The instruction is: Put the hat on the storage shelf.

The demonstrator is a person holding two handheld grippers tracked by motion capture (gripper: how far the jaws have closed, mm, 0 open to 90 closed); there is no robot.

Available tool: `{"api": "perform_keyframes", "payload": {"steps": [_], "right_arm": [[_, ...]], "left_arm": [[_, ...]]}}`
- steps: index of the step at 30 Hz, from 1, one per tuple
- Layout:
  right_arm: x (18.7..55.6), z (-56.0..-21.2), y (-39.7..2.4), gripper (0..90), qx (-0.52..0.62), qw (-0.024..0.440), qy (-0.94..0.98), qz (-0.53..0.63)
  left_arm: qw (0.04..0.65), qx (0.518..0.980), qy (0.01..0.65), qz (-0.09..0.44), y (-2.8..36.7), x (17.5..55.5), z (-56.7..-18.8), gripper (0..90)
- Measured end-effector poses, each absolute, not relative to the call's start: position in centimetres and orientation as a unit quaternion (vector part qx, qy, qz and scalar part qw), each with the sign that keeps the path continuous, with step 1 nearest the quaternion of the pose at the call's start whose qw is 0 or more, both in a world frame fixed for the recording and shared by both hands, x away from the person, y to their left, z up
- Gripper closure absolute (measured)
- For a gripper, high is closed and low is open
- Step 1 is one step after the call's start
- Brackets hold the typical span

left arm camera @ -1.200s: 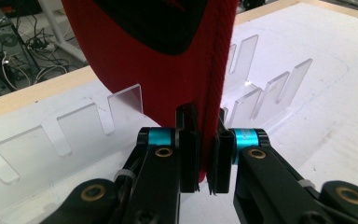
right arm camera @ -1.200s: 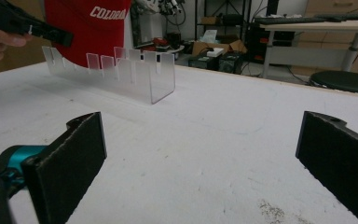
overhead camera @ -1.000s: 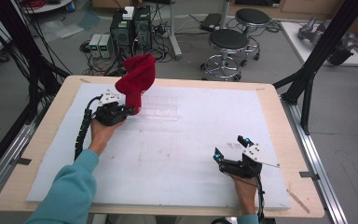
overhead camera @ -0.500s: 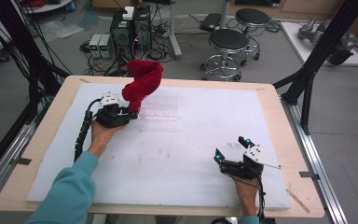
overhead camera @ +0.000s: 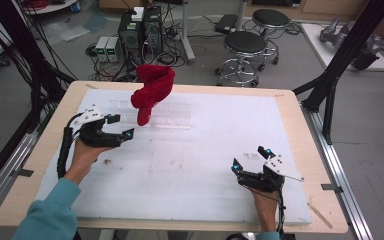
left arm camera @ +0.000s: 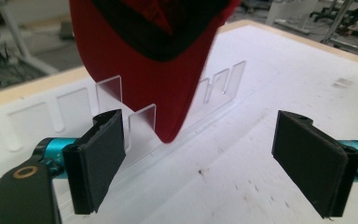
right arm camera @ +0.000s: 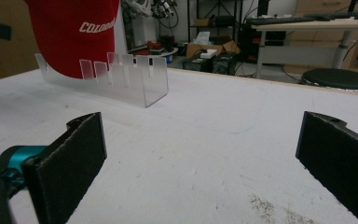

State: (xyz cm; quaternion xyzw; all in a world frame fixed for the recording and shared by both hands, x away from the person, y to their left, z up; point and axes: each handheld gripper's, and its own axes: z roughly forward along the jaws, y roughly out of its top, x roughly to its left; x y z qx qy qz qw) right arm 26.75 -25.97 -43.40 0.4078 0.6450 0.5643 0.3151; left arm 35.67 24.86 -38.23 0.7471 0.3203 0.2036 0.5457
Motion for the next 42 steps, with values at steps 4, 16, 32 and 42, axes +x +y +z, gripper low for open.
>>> {"api": "perform_keyframes", "payload": {"steps": [4,16,32,42], "right_arm": [[26.5,-43.2,-25.8,0.5,0.405,0.321,0.639,0.570],[26.9,-43.6,-25.2,0.5,0.407,0.313,0.649,0.561],[26.1,-45.0,-25.0,2.2,0.406,0.332,0.632,0.570],[26.0,-45.1,-25.0,2.2,0.403,0.332,0.633,0.571]], "left_arm": [[0.563,0.733,0.307,0.227,26.7,32.9,-39.0,17.7],[0.581,0.693,0.310,0.295,29.5,27.2,-43.4,17.4],[0.592,0.674,0.315,0.310,30.1,26.3,-45.1,17.5],[0.605,0.658,0.317,0.317,30.3,26.0,-45.2,17.5]]}}
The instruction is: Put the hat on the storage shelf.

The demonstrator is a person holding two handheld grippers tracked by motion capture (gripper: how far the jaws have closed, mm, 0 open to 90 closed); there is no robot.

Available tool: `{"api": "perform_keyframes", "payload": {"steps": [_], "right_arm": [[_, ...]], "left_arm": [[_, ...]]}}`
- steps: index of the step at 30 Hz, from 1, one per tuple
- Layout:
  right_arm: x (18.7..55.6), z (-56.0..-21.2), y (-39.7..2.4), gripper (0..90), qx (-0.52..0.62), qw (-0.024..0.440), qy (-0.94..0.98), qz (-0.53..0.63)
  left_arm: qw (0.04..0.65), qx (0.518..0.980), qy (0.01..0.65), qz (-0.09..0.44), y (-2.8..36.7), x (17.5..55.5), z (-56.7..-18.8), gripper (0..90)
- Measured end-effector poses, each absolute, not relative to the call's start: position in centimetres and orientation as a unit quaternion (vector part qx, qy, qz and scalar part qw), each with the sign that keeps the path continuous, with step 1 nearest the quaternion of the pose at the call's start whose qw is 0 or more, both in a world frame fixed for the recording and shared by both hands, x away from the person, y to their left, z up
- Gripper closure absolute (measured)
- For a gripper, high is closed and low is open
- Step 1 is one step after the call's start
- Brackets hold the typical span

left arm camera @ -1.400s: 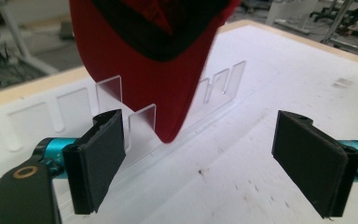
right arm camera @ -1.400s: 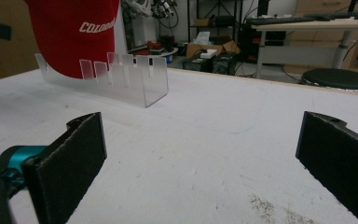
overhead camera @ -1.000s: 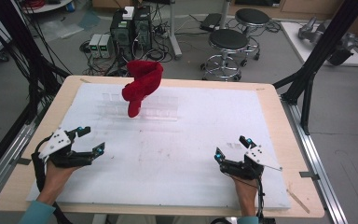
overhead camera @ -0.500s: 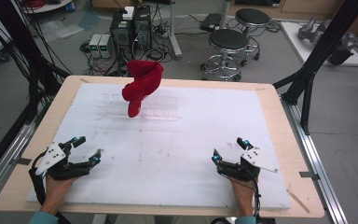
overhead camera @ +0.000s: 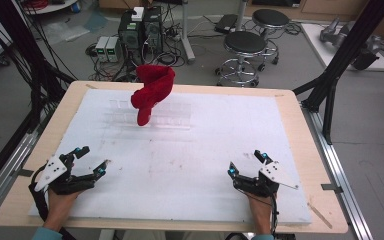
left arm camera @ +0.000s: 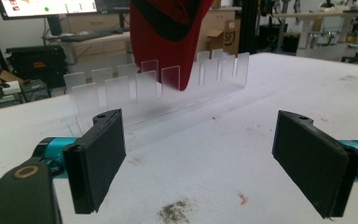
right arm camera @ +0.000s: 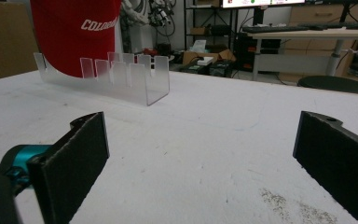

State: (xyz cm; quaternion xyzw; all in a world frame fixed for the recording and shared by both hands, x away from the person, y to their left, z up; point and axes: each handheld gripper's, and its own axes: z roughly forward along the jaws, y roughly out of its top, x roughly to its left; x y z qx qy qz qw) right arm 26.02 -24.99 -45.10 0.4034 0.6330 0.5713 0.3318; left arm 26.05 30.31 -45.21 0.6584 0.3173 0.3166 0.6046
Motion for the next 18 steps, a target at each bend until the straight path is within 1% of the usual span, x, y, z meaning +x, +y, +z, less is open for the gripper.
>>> {"api": "perform_keyframes", "payload": {"steps": [18], "right_arm": [[25.78,-45.19,-24.99,2.2,0.403,0.336,0.627,0.576]], "left_arm": [[0.609,0.654,0.316,0.320,30.40,25.93,-45.27,17.5]]}}
